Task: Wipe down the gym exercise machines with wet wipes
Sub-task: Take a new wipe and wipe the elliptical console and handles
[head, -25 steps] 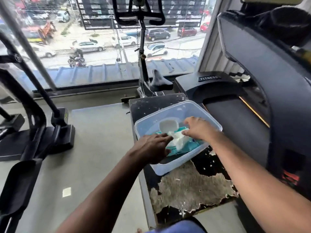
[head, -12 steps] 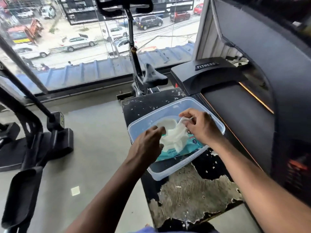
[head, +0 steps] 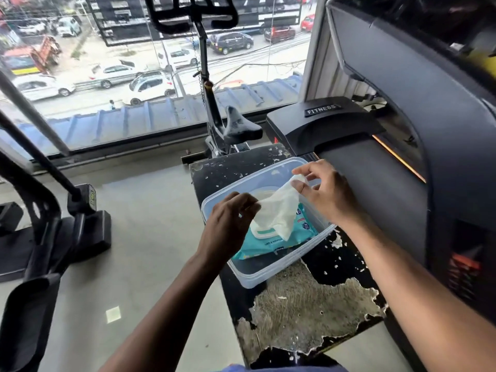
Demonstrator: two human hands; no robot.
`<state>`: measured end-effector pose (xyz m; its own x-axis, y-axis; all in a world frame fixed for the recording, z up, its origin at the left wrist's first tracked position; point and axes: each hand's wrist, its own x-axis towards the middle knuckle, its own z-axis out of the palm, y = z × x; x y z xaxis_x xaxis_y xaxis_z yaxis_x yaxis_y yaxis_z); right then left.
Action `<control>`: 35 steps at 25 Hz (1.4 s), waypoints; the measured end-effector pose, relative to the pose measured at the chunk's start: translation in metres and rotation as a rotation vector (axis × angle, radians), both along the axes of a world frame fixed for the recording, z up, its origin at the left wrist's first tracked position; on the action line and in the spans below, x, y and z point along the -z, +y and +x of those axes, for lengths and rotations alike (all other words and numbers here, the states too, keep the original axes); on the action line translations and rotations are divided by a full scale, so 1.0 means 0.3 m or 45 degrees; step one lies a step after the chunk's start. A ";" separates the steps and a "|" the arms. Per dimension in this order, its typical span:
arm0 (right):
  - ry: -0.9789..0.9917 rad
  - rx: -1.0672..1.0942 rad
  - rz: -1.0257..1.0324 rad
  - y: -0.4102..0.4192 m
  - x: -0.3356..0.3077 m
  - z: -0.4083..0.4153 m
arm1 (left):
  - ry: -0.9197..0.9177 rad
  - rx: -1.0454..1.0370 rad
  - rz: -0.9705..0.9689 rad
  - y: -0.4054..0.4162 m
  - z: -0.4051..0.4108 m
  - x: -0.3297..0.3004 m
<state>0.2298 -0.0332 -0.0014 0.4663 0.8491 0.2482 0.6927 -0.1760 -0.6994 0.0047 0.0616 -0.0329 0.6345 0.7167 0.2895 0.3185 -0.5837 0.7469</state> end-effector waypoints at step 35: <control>1.009 -0.499 -0.074 -0.025 -0.086 -0.135 | -0.625 0.142 -0.807 -0.013 -0.050 -0.221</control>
<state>0.1893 -0.0407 0.0244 0.1556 0.9851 -0.0729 0.0265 -0.0779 -0.9966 -0.0102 0.0578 0.0333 0.6181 0.7779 0.1136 -0.1667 -0.0116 0.9859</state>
